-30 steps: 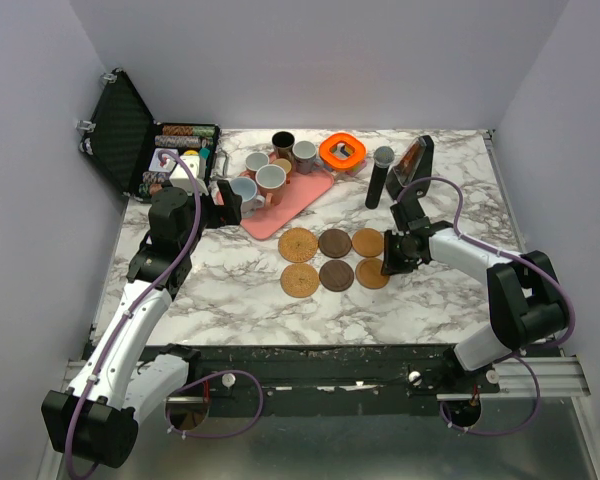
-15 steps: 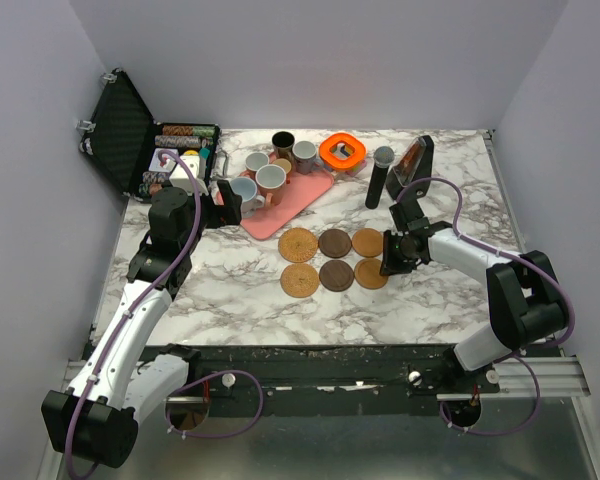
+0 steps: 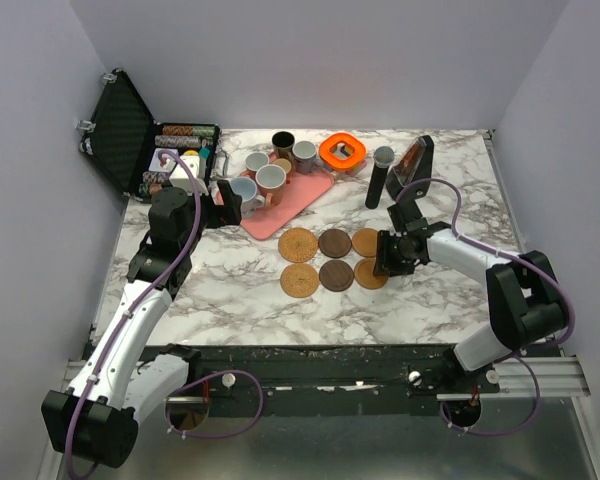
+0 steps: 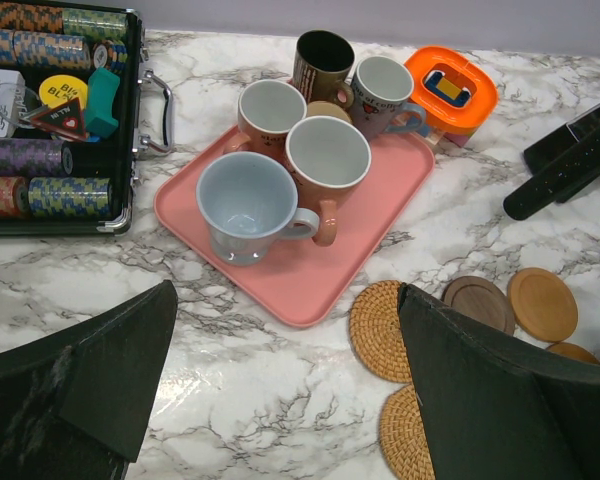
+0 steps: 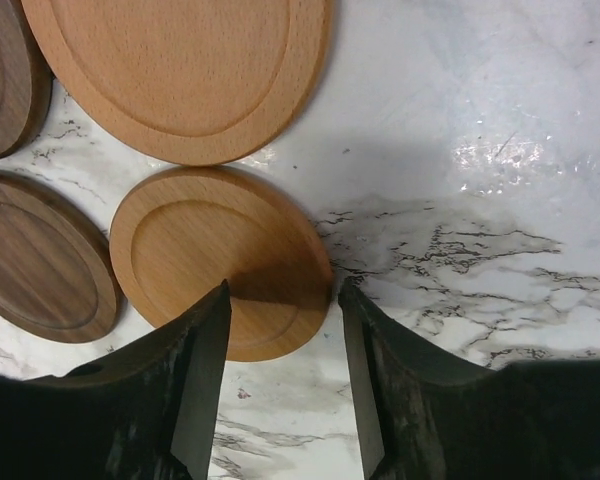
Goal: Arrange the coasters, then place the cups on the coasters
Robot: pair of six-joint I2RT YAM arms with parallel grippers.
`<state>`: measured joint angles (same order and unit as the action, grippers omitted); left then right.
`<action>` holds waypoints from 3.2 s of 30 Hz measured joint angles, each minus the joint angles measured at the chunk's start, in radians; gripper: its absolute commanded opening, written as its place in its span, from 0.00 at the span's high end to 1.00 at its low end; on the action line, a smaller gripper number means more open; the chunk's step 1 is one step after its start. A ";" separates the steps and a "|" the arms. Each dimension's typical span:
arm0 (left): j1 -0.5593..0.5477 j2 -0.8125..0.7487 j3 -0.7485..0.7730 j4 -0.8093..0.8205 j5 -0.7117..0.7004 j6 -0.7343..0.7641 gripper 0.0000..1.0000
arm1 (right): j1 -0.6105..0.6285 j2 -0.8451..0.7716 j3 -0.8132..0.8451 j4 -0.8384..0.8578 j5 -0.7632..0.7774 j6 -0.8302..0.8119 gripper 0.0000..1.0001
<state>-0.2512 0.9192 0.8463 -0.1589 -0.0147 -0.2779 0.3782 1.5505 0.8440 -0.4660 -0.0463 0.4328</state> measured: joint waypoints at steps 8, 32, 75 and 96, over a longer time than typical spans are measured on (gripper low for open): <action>0.000 0.000 0.000 0.000 -0.001 0.000 0.01 | 0.002 -0.040 0.000 -0.022 0.034 0.001 0.23; -0.078 0.363 0.253 -0.032 -0.039 0.046 0.16 | 0.002 -0.500 0.061 0.063 0.131 -0.035 0.30; -0.086 1.114 0.876 -0.334 -0.105 0.229 0.52 | 0.002 -0.586 -0.145 0.091 0.129 -0.040 0.34; -0.085 1.152 0.927 -0.349 -0.104 0.167 1.00 | 0.002 -0.585 -0.154 0.091 0.129 -0.032 0.34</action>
<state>-0.3359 2.0712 1.7729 -0.5083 -0.1188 -0.1108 0.3805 0.9657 0.6903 -0.3752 0.0826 0.4011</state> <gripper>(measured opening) 0.020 0.659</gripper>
